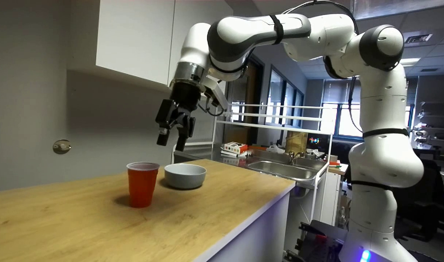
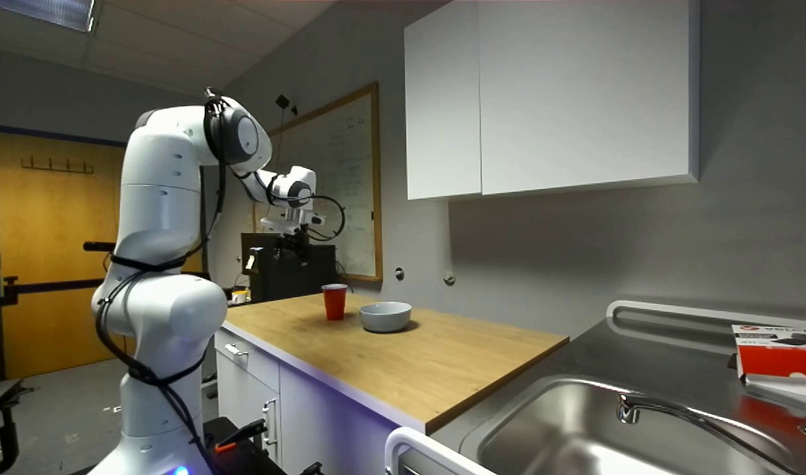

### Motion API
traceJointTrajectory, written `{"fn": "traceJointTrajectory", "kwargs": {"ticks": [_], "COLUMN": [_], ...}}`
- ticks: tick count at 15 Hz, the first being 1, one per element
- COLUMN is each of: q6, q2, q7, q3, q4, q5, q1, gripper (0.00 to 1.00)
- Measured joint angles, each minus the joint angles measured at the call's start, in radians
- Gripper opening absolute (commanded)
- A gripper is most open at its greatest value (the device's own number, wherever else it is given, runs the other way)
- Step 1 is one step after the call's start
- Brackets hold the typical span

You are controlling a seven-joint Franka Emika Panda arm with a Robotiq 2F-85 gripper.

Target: Pour the contents of the cup into the bowl

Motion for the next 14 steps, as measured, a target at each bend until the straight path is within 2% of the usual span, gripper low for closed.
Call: {"fn": "traceJointTrajectory", "kwargs": {"ticks": [7, 11, 14], "q6": [-0.033, -0.096, -0.156], "q2": [0.22, 0.342, 0.411], "q7": [0.008, 0.02, 0.02], "q3": [0.003, -0.033, -0.072], "q4": [0.262, 0.423, 0.528], "q5": [-0.231, -0.332, -0.359], "q1": [0.105, 0.15, 0.163], "gripper": [1.0, 1.0, 1.0]}}
